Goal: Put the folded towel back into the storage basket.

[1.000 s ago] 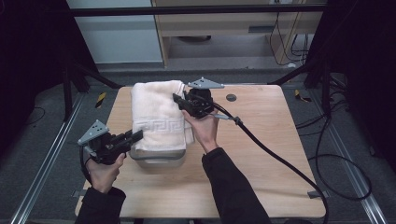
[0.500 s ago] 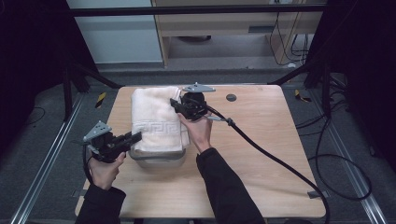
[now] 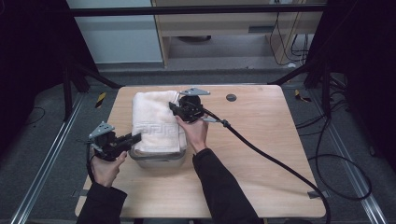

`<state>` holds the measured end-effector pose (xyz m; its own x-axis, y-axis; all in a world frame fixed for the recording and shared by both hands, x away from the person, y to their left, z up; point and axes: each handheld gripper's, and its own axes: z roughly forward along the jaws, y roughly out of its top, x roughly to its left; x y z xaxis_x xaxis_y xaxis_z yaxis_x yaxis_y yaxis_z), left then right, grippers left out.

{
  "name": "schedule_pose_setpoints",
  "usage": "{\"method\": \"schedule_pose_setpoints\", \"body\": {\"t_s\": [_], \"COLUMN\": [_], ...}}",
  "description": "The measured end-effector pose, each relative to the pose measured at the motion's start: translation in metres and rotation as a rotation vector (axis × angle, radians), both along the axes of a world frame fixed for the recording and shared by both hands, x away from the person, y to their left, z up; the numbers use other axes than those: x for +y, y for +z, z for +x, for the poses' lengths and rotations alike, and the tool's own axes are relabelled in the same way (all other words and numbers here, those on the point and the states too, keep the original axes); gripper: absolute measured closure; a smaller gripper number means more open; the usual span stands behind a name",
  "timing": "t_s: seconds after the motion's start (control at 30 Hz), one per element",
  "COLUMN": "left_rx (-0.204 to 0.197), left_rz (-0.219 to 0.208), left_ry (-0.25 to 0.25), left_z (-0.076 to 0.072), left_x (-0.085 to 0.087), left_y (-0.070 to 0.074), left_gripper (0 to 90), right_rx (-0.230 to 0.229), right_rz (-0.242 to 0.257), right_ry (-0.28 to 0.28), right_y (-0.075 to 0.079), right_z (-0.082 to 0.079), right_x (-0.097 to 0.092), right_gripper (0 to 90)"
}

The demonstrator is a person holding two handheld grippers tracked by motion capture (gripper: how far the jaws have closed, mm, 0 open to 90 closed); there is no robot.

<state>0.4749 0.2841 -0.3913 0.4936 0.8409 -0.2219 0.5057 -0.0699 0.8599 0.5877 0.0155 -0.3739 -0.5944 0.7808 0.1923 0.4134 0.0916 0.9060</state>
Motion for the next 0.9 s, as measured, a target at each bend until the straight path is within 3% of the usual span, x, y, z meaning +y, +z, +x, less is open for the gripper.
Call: {"method": "schedule_pose_setpoints", "body": {"t_s": [0.33, 0.6, 0.9], "left_rx": [0.039, 0.066, 0.099], "left_rz": [0.021, 0.078, 0.108], "left_ry": [0.015, 0.037, 0.039], "left_z": [0.009, 0.014, 0.021], "left_x": [0.004, 0.004, 0.000], "left_y": [-0.011, -0.020, -0.033], "left_gripper": [73.7, 73.7, 73.7], "right_rx": [0.020, 0.043, 0.057], "right_rz": [-0.010, -0.033, -0.061], "right_ry": [-0.010, -0.009, -0.018], "right_y": [-0.015, -0.029, -0.043], "right_z": [0.006, 0.010, 0.008], "right_x": [0.006, 0.012, 0.011], "right_gripper": [68.5, 68.4, 68.2]}}
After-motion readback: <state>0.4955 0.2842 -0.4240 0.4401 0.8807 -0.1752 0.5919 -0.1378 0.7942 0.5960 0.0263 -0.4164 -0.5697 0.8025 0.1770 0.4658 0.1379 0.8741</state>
